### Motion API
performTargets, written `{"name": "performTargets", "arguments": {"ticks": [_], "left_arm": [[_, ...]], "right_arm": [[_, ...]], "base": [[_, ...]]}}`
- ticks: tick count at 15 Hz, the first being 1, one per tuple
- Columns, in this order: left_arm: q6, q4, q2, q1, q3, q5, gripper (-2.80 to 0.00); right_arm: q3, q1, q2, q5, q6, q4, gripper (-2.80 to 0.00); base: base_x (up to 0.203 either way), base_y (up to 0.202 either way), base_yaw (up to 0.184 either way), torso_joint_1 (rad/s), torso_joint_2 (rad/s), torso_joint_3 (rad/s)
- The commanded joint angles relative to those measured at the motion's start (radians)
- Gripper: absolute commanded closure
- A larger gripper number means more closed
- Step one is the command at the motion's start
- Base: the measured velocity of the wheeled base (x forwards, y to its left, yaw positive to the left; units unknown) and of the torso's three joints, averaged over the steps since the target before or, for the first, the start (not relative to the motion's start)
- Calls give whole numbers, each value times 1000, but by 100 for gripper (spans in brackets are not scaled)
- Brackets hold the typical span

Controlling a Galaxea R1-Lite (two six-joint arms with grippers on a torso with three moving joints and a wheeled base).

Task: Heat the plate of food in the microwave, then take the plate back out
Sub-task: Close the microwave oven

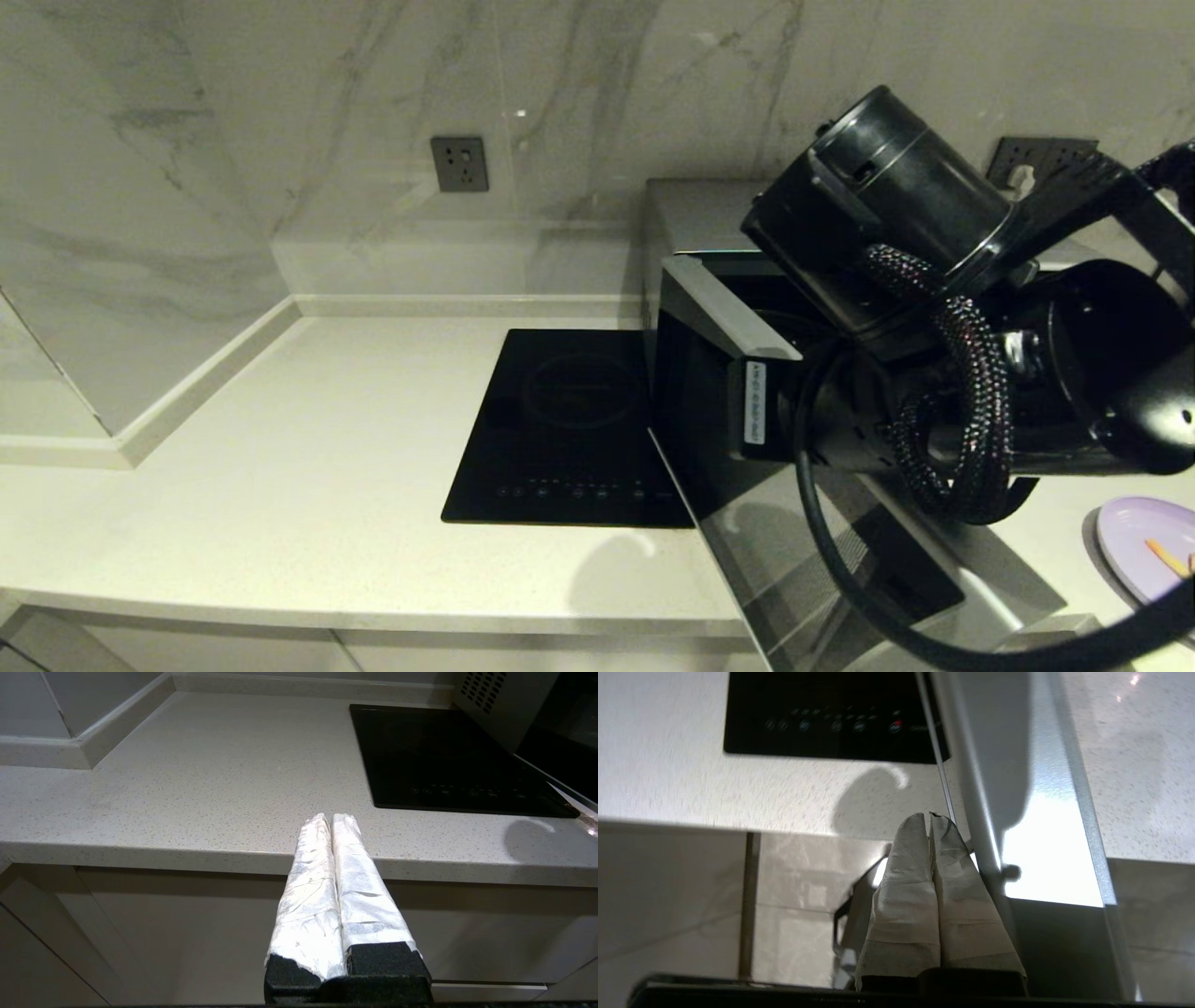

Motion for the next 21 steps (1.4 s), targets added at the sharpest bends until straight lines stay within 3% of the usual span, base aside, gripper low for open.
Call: {"name": "performTargets", "arguments": {"ticks": [1,11,16,21], "left_arm": [[-1,0,0,0,0,1,0],[-1,0,0,0,0,1,0],[-1,0,0,0,0,1,0],[-1,0,0,0,0,1,0]], "right_arm": [[33,-64,-45,-1,27,6,0],[205,-289,-194,-19,81,-54,0],[221,-552,-186,-15,76,-145,0],[230,-793,-117,91,69,-278,0]], "base": [[0,0,0,0,0,0],[0,0,0,0,0,0],[0,0,0,0,0,0],[0,0,0,0,0,0]]}}
